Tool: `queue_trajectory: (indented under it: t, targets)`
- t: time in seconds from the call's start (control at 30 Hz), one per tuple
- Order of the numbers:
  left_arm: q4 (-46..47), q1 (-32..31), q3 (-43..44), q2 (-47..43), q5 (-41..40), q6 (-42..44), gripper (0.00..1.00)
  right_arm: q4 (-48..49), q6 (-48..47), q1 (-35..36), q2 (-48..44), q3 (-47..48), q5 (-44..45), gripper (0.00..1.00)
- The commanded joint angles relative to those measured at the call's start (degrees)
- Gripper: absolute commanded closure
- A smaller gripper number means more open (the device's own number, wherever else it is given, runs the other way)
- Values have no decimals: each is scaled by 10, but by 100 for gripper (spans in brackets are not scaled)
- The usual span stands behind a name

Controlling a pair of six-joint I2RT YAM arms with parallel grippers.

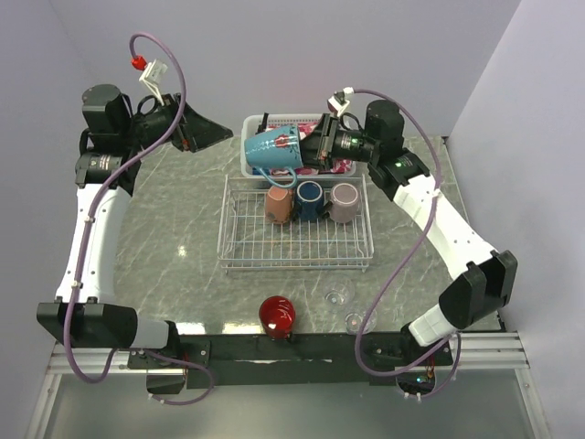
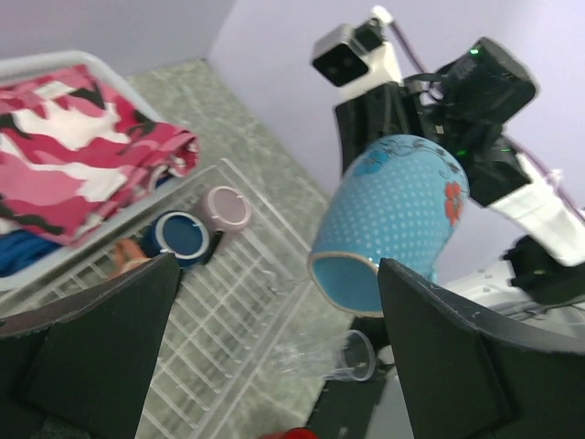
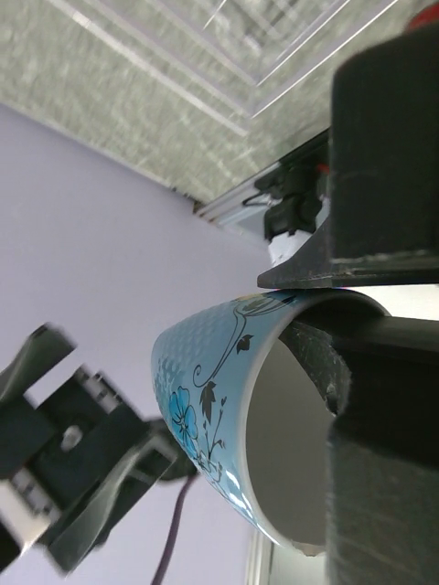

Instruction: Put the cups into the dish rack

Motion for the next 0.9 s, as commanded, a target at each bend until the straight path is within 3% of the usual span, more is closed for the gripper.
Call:
queue_trajectory:
  t: [0.0, 0.5, 0.87]
  targets:
    - [111, -4, -18, -15, 55, -69, 4, 167, 85, -3, 18, 26, -32, 100]
    - [231, -18, -39, 21, 108, -175, 4, 279, 172, 4, 109, 53, -32, 100]
    - [141, -31, -5, 69, 87, -114, 4, 296, 190, 7, 114, 52, -59, 100]
